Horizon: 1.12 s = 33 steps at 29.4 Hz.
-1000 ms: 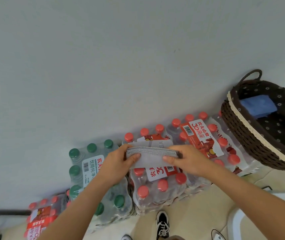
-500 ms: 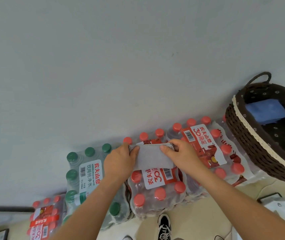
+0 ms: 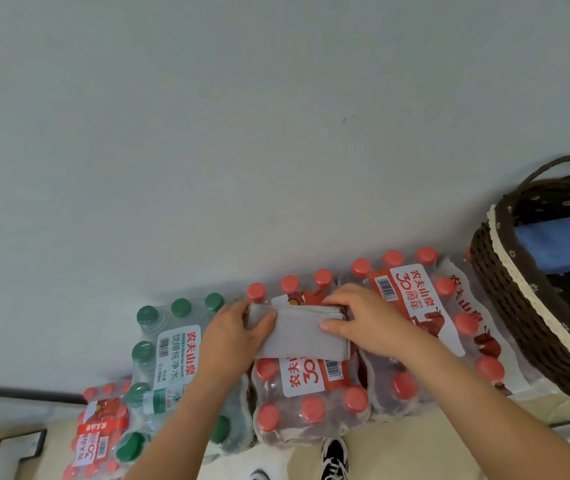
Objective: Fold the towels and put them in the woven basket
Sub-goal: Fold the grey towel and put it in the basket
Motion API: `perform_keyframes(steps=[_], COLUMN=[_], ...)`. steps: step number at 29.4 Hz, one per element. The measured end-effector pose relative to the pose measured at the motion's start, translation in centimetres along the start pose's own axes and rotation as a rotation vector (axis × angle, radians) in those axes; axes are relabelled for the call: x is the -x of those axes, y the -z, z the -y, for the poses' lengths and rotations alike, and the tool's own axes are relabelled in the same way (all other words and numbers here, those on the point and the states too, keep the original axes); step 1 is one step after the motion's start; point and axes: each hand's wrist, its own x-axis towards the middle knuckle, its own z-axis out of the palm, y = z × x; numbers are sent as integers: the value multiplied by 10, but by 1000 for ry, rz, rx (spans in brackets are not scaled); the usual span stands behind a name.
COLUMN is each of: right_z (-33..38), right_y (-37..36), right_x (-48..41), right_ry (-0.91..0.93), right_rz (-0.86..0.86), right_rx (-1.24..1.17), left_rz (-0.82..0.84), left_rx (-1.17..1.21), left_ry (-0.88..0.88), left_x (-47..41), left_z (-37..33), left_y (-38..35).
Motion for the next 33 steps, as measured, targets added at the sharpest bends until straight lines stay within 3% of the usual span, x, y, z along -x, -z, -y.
perform_keyframes(steps=[3,7,9,11,14,16,18,21,25,28,30,33], right_z=[9,19,26,33,34,30,21,11,21,34,45,59], right_y=[14,22,24,23,8,-14,-40,-68,-78,-84,-81,-72], right_x=[-5,-8,-5,4,22,33,44,62,75,71,63,53], right_ry=[25,7,29,100,294,340,305,253,196,56,-61,-264], right_rz=[127,227,228,108,-221,-347,-370,-390,-541,-613,-598,-421], right_rx=[34,72,150,277,433,464,465,454,391,310,304,331], left_rz=[28,92,154,145,-56,-149,-130,-17,24,46,86,142], left_rx=[44,370,309,103,-138,-227,-309,-343,-207,-73,5,42], left_ry=[35,87,7,-190,-544,-652,-703,-695,-689,-548,-412,-320], left_x=[1,7,11,15,20,26,32,43,50,49,43,34], left_z=[-3,-3,-2,-3,-3,1,13,33,40,39,36,29], left_y=[9,23,27,32,33,28,16,1,7,14,14,15])
